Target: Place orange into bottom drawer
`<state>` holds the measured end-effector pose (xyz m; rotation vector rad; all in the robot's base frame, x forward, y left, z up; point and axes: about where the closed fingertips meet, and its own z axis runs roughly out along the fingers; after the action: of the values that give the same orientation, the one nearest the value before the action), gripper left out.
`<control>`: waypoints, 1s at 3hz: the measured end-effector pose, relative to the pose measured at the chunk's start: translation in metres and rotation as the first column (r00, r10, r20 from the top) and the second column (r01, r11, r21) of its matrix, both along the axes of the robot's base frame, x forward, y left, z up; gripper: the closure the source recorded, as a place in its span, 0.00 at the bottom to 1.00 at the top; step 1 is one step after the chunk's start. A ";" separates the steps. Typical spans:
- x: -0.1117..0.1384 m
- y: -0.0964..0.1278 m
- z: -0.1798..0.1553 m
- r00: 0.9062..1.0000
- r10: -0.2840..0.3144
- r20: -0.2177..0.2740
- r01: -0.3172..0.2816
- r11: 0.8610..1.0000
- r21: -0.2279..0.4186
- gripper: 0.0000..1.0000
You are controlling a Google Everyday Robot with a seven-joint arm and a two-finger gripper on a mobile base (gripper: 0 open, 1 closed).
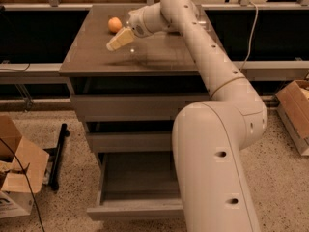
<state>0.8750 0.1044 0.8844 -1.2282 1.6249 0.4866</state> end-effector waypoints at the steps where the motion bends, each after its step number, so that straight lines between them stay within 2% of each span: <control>1: 0.024 -0.006 0.012 0.993 -0.097 0.064 0.093 0.993 0.069 0.00; 2: 0.048 -0.015 0.019 0.975 -0.203 0.091 0.190 0.973 0.132 0.00; 3: 0.066 -0.014 0.011 0.964 -0.259 0.064 0.243 0.952 0.186 0.00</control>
Offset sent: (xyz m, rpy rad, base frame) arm 0.0702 -0.0340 0.0313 0.1992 -0.1473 -0.3450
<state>0.9405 0.0900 0.8954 -0.8839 1.5988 0.4005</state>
